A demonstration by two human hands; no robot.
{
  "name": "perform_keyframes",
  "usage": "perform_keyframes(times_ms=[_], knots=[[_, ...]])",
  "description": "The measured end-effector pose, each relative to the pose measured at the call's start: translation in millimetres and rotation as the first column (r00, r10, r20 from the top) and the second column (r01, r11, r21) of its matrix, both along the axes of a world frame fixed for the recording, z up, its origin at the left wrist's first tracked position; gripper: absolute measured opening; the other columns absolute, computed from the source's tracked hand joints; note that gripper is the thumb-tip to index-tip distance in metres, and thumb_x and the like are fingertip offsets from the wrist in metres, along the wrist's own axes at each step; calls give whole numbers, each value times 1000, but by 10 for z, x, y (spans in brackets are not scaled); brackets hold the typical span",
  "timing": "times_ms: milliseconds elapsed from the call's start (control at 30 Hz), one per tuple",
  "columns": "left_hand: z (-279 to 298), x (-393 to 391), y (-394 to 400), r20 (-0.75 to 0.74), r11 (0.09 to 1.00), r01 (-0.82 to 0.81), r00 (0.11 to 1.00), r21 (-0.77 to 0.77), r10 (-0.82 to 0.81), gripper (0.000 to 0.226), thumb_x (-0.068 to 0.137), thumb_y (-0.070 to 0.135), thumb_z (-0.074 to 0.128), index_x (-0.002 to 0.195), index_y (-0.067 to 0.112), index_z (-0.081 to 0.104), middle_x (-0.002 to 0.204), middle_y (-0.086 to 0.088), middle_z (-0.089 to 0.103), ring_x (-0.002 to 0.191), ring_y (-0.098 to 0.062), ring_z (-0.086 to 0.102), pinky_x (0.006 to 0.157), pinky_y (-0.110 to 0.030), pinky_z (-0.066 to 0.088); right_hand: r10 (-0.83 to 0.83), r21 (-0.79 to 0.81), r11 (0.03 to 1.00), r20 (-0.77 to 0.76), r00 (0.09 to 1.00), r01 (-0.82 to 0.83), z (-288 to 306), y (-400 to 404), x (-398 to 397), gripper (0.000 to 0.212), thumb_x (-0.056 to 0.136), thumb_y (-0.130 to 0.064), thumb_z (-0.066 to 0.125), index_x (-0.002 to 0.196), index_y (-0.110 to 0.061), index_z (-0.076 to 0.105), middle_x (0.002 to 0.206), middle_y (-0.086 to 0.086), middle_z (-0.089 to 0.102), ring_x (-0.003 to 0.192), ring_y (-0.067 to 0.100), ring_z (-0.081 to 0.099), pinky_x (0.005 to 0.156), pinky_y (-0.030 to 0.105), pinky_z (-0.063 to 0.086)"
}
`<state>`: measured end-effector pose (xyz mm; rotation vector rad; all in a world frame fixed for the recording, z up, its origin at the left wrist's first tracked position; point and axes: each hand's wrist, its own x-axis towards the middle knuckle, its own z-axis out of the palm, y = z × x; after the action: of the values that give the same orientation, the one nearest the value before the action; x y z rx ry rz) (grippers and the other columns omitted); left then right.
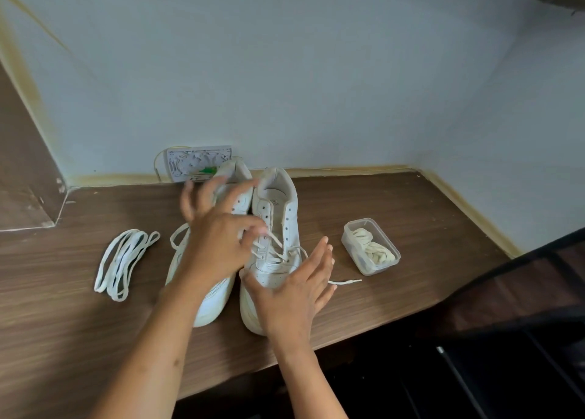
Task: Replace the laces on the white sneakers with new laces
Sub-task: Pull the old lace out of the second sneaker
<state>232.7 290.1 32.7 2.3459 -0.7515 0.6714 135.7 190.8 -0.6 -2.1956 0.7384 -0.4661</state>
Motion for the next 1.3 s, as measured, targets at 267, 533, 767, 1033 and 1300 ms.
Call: perform_keyframes(times_ms=[267, 533, 767, 1033, 1300], knots=[[-20, 92, 208, -36, 971, -239, 970, -21, 238, 4, 81, 38, 77, 77, 35, 77, 145, 9, 50, 135, -35, 27, 110, -68, 10, 19, 11, 1000, -13, 1000, -19, 8, 4, 10, 138, 66, -71, 70, 147, -27, -32, 160, -2, -21, 147, 15, -23, 120, 48, -12], [-52, -98, -153, -6, 985, 32, 999, 168, -31, 3, 77, 47, 78, 76, 48, 75, 157, 12, 33, 143, -34, 18, 115, -59, -6, 13, 9, 1000, 13, 1000, -13, -5, 14, 15, 137, 65, -76, 67, 149, -25, -29, 160, -2, -19, 147, 12, -23, 119, 47, -12], [32, -120, -132, 99, 993, -47, 994, 106, 36, 22, 70, 20, 84, 66, 39, 73, 145, 15, 49, 140, -31, 28, 112, -68, 5, 13, 4, 1000, -10, 1000, -13, 5, 19, -3, 138, 64, -78, 66, 148, -26, -31, 160, -3, -22, 146, 13, -26, 119, 48, -15], [78, 63, 386, -10, 939, -334, 942, -84, 334, 11, 85, 43, 71, 84, 35, 78, 147, 11, 47, 138, -35, 28, 110, -67, 9, 11, 9, 1000, -22, 1000, -10, -8, 11, 6, 137, 66, -72, 69, 148, -27, -32, 159, -4, -25, 146, 14, -27, 117, 48, -17], [6, -104, -92, -2, 988, 68, 998, 136, -68, 7, 75, 48, 79, 81, 49, 75, 160, 13, 25, 146, -34, 13, 114, -65, 2, 1, 18, 1000, 6, 1000, -1, -3, 33, 18, 138, 64, -77, 67, 149, -27, -28, 160, -3, -21, 147, 13, -25, 117, 47, -15]])
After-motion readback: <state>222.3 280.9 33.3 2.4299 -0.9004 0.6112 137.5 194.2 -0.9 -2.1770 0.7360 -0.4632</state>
